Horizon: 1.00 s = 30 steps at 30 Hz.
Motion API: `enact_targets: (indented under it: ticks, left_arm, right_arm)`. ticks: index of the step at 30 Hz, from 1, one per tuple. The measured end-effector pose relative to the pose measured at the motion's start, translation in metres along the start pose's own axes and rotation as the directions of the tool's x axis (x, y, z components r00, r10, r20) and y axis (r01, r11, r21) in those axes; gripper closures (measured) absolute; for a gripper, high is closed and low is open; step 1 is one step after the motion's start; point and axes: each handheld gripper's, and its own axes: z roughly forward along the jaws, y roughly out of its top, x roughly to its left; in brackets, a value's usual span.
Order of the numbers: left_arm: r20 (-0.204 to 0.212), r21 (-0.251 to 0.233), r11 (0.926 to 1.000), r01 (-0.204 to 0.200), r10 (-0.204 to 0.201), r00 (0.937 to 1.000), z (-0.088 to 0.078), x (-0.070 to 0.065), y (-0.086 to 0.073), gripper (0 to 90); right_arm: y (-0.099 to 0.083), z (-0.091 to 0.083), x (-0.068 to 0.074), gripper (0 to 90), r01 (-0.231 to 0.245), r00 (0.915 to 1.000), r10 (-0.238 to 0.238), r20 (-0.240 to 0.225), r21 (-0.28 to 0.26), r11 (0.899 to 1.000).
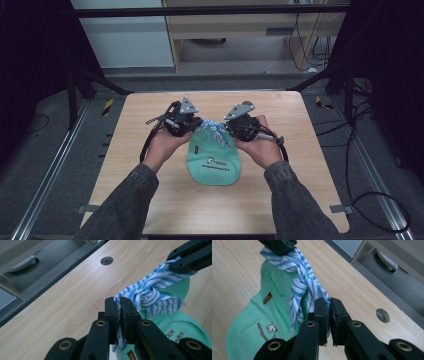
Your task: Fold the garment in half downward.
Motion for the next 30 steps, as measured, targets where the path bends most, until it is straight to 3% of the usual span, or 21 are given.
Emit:
enact_targets:
  ticks: [13, 19, 30]
  left_arm:
    - [-0.012, 0.007, 0.9998, -0.021, 0.021, 0.9997, 0.009, -0.001, -0.002, 84.6]
    - [-0.024, 0.015, 0.9994, -0.031, 0.031, 0.9992, 0.015, -0.002, -0.011, 84.6]
    - [-0.023, 0.014, 0.9981, -0.06, 0.06, 0.9979, 0.017, -0.018, -0.027, 84.5]
  right_arm:
    - [-0.005, 0.009, -0.005, 84.3, -0.007, 0.9999, 0.007, 0.007, 0.013, 1.0]
    - [-0.009, 0.018, -0.001, 84.2, 0.002, 1.0, -0.003, 0.009, 0.02, 1.0]
    - [-0.026, 0.024, 0.01, 84.2, 0.023, 0.9997, -0.023, 0.006, 0.033, 0.999]
